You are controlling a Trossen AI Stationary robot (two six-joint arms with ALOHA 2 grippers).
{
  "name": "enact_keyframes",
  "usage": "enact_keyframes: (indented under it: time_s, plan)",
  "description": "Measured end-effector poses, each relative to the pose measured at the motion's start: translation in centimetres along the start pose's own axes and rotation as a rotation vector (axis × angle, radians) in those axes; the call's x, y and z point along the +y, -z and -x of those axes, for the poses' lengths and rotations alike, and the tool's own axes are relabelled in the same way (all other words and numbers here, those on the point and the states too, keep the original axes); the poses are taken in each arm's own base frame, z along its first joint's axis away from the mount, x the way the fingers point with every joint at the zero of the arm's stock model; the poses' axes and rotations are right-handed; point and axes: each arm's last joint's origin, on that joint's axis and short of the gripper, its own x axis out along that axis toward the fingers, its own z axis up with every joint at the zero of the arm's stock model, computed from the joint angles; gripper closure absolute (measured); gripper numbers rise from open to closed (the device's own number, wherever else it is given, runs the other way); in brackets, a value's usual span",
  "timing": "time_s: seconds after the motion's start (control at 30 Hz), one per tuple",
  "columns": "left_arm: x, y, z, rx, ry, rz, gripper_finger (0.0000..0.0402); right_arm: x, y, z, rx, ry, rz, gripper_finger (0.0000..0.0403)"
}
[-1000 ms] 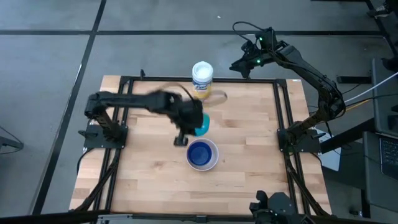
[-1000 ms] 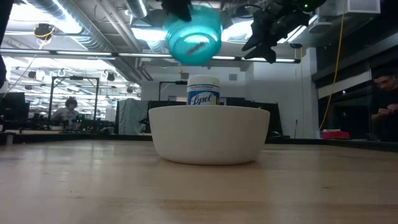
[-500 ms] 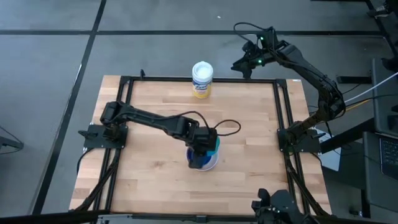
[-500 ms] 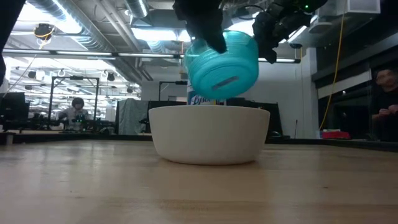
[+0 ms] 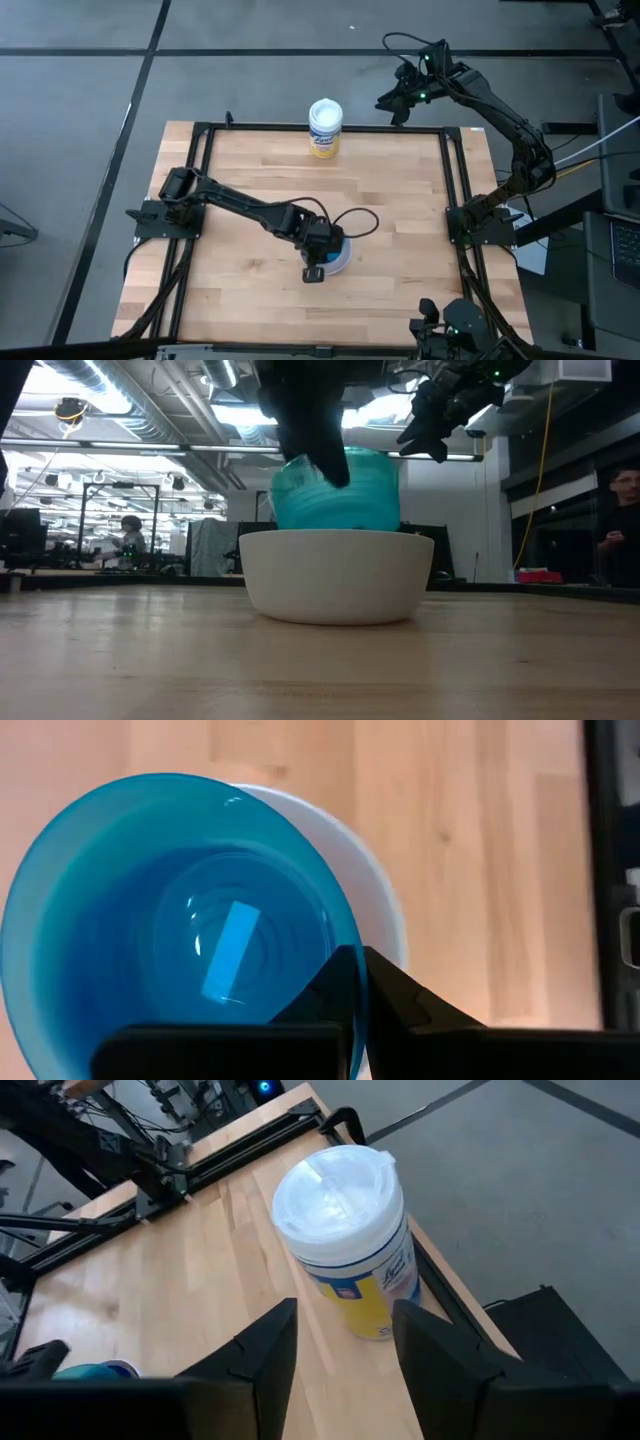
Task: Nest bowls inside each other
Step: Stack the light blue bowl on top of the dark blue bowl
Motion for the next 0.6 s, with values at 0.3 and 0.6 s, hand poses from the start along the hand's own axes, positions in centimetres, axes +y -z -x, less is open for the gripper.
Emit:
enact_keyframes:
  time_s: [0.3,0.6]
  plan:
    - [1.3,-0.2,-0.2,0.001,-0.044,0.003,0.0399,0.0,0.0,0.0,-0.004,-0.015,-0.001,0.0236]
    - [1.6,0.0,-2.4,0.049,-0.012,-0.003,0.0399,0.0,0.0,0.1,-0.007,-0.014,0.000,0.0231]
